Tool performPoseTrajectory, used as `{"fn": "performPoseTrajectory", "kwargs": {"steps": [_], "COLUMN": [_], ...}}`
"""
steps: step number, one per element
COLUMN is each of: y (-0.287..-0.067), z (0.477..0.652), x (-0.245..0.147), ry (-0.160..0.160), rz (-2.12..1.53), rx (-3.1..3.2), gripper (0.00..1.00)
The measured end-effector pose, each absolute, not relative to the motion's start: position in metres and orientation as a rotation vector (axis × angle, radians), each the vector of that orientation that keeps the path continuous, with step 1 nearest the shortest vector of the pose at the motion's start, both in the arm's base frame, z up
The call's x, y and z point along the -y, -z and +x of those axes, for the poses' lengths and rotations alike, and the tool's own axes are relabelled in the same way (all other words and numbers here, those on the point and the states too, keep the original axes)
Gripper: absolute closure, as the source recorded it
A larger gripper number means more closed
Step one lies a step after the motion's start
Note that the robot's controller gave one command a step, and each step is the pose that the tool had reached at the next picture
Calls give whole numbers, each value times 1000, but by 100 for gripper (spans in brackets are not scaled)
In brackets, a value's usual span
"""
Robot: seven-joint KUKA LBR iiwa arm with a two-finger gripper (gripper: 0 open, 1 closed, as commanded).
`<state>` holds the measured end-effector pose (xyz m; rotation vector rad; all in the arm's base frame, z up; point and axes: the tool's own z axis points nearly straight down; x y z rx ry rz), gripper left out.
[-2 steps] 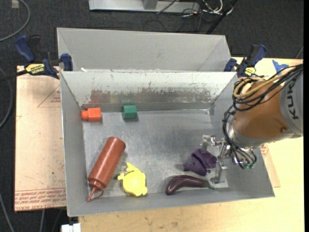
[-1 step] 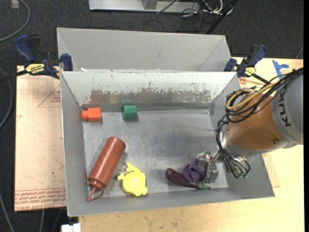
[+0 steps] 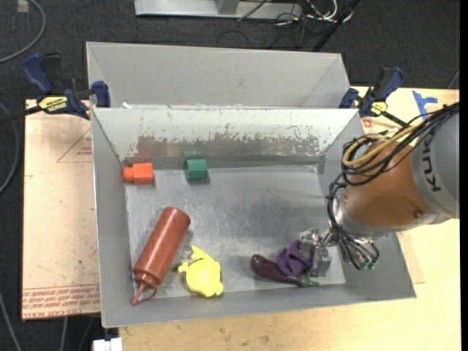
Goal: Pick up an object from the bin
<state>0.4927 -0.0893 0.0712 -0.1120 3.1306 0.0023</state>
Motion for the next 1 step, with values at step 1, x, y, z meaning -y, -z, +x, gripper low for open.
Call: {"fn": "performPoseTrajectory", "kwargs": {"steps": [1], "y": [-206], "z": [493], "x": [86], "ry": [-2], "rz": [-116], "rx": [-3127], "gripper": [100]}}
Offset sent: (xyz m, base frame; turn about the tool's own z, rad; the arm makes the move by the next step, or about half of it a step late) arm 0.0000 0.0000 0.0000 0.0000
